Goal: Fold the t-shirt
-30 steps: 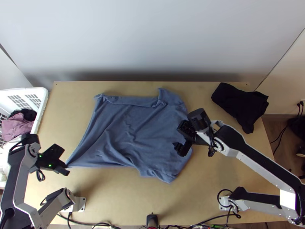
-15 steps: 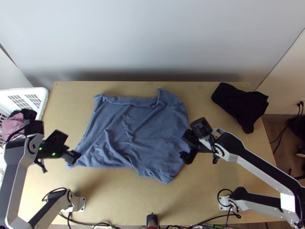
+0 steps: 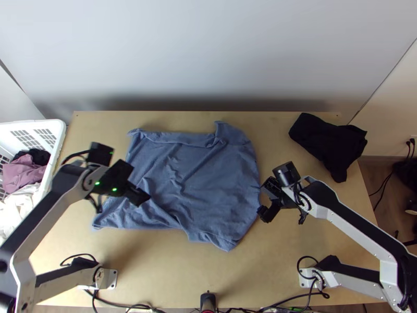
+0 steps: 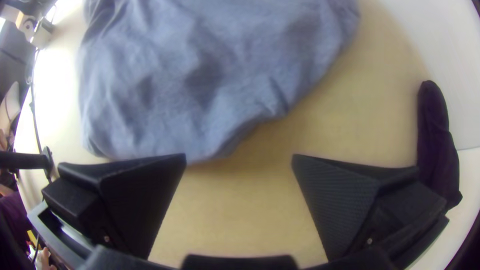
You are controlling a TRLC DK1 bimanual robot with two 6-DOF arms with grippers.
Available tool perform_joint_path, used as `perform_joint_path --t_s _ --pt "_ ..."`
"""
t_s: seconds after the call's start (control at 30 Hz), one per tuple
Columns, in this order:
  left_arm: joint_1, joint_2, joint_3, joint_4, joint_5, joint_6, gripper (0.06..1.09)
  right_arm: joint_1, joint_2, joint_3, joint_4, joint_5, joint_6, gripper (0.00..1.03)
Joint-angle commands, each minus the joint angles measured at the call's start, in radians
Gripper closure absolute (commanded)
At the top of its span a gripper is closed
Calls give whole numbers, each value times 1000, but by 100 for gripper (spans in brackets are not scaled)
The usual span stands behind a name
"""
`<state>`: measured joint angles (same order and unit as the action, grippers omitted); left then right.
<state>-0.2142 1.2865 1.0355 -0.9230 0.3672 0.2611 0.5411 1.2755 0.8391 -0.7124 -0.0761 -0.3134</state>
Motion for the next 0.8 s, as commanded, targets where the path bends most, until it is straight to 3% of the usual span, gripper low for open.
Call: perform_joint_path --t_s 0.0,0.23,0.4,0.47,0.63,0.73,0.77 --pt "-80 123 6 84 1 -36 12 -4 36 -15 -12 1 5 5" --pt "-96 108 -22 95 -2 -42 12 49 113 32 -10 1 37 5" --pt "-93 89 -40 95 -4 -40 12 125 160 61 -18 -25 40 12" --pt "-94 86 -45 95 -5 -40 12 143 188 80 -29 -36 30 22" --pt "-96 77 -55 95 -5 -40 12 146 274 170 -52 -80 -9 64" --pt "-96 60 -69 95 -10 -40 12 140 317 230 -58 -90 -27 97" --pt "-94 53 -77 95 -11 -40 12 138 328 250 -59 -90 -27 100"
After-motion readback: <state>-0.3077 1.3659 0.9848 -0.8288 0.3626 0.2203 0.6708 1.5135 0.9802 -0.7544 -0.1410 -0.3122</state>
